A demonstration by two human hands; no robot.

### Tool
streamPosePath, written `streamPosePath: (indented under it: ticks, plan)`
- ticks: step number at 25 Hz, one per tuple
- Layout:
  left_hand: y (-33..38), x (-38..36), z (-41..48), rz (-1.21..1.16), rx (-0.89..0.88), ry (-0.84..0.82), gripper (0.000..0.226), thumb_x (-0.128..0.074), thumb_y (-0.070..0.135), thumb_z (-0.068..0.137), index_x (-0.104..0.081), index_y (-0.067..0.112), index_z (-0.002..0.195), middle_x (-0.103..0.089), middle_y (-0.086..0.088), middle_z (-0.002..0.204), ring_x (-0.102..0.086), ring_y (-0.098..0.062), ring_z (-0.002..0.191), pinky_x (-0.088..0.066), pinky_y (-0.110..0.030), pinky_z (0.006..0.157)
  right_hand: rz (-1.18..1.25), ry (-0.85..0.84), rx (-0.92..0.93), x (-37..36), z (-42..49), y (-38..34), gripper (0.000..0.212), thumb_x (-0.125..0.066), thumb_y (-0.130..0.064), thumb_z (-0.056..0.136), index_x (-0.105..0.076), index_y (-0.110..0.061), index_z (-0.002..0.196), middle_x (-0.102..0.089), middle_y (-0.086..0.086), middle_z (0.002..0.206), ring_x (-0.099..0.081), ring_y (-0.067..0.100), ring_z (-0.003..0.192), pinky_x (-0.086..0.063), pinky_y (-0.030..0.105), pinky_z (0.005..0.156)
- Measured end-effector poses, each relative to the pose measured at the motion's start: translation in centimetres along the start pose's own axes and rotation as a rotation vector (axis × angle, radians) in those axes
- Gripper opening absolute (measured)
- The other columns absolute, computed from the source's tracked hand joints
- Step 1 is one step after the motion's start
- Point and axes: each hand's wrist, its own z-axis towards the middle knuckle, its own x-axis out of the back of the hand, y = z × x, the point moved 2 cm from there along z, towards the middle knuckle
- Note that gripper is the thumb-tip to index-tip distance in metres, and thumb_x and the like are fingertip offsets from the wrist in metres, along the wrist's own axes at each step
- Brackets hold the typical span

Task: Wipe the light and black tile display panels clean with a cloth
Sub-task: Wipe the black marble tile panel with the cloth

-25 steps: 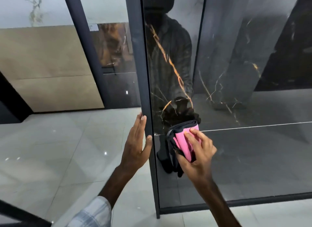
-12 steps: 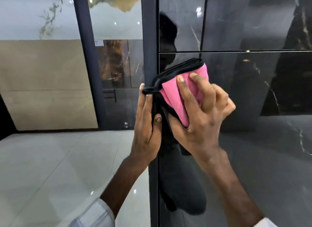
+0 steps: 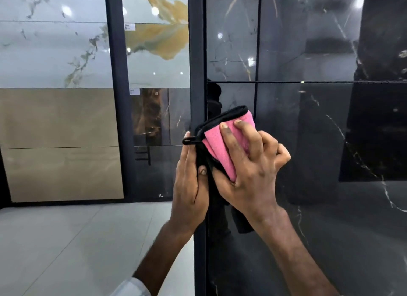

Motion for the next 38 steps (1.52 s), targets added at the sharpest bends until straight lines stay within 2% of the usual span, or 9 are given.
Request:
streamPosePath:
  ticks: [5, 9, 11, 14, 17, 21, 27, 34, 38]
  plan:
    - [0.1, 0.0, -0.2, 0.000, -0.019, 0.017, 0.054, -0.034, 0.023, 0.110, -0.021, 0.014, 0.162, -0.028, -0.013, 0.170, -0.026, -0.020, 0.158, -0.026, -0.039, 0.128, -0.010, 0.025, 0.004, 0.2, 0.1, -0.7, 0.067, -0.070, -0.048, 0.079, -0.062, -0.026, 0.141, -0.057, 0.000, 0.142, -0.054, 0.028, 0.117, -0.032, 0.048, 0.091]
    - [0.4, 0.2, -0.2, 0.022, -0.042, 0.010, 0.057, -0.036, 0.019, 0.109, -0.017, 0.010, 0.163, -0.022, -0.015, 0.171, -0.019, -0.016, 0.160, -0.019, -0.027, 0.128, -0.023, 0.040, -0.007, -0.4, 8.5, -1.1, 0.065, -0.066, -0.049, 0.079, -0.060, -0.032, 0.141, -0.056, -0.004, 0.142, -0.050, 0.025, 0.116, -0.022, 0.042, 0.087]
    - [0.2, 0.1, -0.2, 0.019, -0.047, 0.005, 0.057, -0.036, 0.018, 0.109, -0.017, 0.010, 0.163, -0.022, -0.014, 0.171, -0.019, -0.015, 0.160, -0.018, -0.026, 0.128, -0.018, 0.043, -0.021, -0.8, 9.9, -1.1, 0.065, -0.062, -0.047, 0.081, -0.059, -0.031, 0.143, -0.055, -0.004, 0.143, -0.047, 0.023, 0.118, -0.024, 0.043, 0.089]
    - [-0.1, 0.0, -0.1, -0.001, -0.025, 0.030, 0.056, -0.035, 0.018, 0.109, -0.021, 0.013, 0.162, -0.026, -0.013, 0.170, -0.023, -0.016, 0.159, -0.020, -0.025, 0.127, -0.044, 0.048, 0.079, -0.5, 4.3, -0.8, 0.058, -0.053, -0.049, 0.090, -0.060, -0.029, 0.144, -0.057, -0.005, 0.144, -0.051, 0.023, 0.119, -0.031, 0.051, 0.089]
    - [0.1, -0.1, -0.2, -0.013, -0.019, 0.045, 0.055, -0.035, 0.015, 0.108, -0.022, 0.017, 0.161, -0.026, -0.007, 0.170, -0.022, -0.014, 0.159, -0.018, -0.024, 0.127, -0.074, 0.028, 0.203, 0.5, 3.7, 2.1, 0.061, -0.060, -0.051, 0.082, -0.063, -0.032, 0.140, -0.059, -0.007, 0.142, -0.054, 0.024, 0.117, -0.033, 0.054, 0.086]
    - [0.2, -0.1, -0.1, 0.006, -0.032, 0.020, 0.056, -0.034, 0.015, 0.109, -0.018, 0.014, 0.162, -0.022, -0.011, 0.172, -0.017, -0.016, 0.160, -0.016, -0.027, 0.129, -0.106, 0.095, 0.036, 0.6, 8.6, 3.4, 0.063, -0.061, -0.046, 0.080, -0.062, -0.029, 0.141, -0.058, -0.005, 0.140, -0.050, 0.023, 0.115, -0.031, 0.050, 0.086]
    - [-0.5, 0.0, -1.0, -0.017, -0.029, 0.005, 0.058, -0.033, 0.014, 0.107, -0.017, 0.011, 0.163, -0.020, -0.015, 0.172, -0.017, -0.017, 0.160, -0.017, -0.026, 0.128, -0.033, -0.046, 0.152, 1.4, -4.7, 1.7, 0.064, -0.069, -0.044, 0.079, -0.064, -0.024, 0.140, -0.060, -0.001, 0.140, -0.056, 0.030, 0.115, -0.034, 0.051, 0.088]
    - [-1.4, -0.1, -7.2, 0.028, 0.021, -0.065, 0.057, -0.037, 0.016, 0.107, -0.019, 0.018, 0.161, -0.018, -0.017, 0.171, -0.016, -0.020, 0.161, -0.017, -0.027, 0.128, -0.058, 0.044, 0.005, 0.1, 1.8, 0.7, 0.066, -0.067, -0.041, 0.081, -0.059, -0.027, 0.145, -0.057, 0.001, 0.142, -0.051, 0.027, 0.117, -0.028, 0.047, 0.089]
    - [-3.1, 0.8, -12.0, 0.050, 0.006, -0.126, 0.056, -0.041, 0.013, 0.105, -0.026, 0.012, 0.158, -0.020, -0.019, 0.169, -0.021, -0.018, 0.160, -0.024, -0.026, 0.126, -0.080, -0.095, 0.006, 1.1, -12.9, 0.4, 0.058, -0.052, -0.051, 0.094, -0.056, -0.026, 0.147, -0.050, 0.001, 0.146, -0.046, 0.028, 0.120, -0.030, 0.053, 0.087]
